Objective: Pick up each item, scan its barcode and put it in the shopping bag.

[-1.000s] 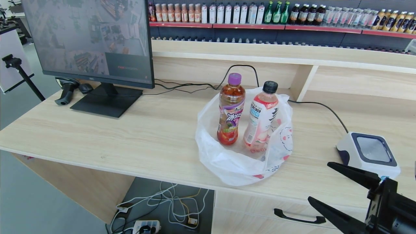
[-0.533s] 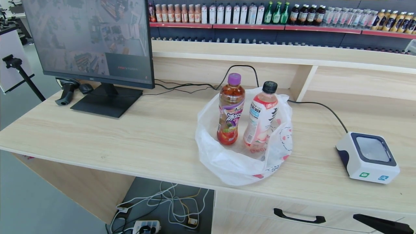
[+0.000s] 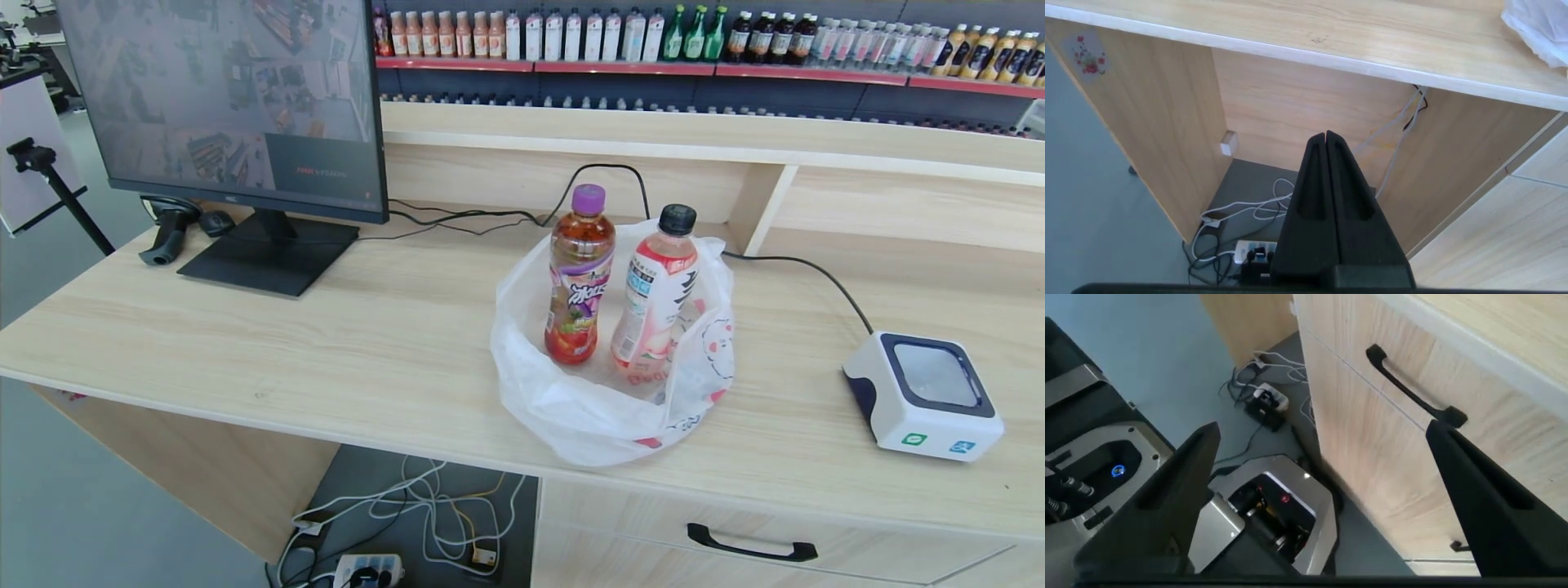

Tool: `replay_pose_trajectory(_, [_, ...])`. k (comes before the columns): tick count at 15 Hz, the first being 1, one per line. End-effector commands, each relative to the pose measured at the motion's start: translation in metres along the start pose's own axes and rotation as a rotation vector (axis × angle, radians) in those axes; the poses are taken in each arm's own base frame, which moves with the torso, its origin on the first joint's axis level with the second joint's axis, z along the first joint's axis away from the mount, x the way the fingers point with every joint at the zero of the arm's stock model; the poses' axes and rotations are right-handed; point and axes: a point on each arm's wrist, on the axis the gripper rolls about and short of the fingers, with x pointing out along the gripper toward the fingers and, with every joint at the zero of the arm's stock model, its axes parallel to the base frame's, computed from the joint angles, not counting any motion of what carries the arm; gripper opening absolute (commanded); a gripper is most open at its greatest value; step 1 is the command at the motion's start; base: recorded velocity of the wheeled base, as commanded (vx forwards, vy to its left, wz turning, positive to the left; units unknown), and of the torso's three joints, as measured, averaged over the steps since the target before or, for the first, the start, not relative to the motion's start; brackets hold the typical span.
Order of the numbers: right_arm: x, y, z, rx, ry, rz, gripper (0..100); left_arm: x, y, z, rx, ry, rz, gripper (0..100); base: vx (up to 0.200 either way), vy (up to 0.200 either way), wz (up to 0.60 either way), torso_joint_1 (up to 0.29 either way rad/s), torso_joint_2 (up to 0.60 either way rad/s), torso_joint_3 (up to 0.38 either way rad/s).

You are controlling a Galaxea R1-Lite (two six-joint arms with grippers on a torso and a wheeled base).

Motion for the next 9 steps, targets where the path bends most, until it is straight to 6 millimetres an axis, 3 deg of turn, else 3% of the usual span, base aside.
replay_pose_trajectory(1, [-0.0091,0.0042,-0.0038,0.005,-0.095,-0.078,100,0.0,0.0,0.0,0.001,0.0,0.0,0,0.0,0.0,0.0,0.0,0.0,0.0])
replay_pose_trajectory(9, [-0.0048,0.0036,-0.0029,0.103,-0.051,-0.362,100,0.0,0.0,0.0,0.003,0.0,0.0,0,0.0,0.0,0.0,0.0,0.0,0.0])
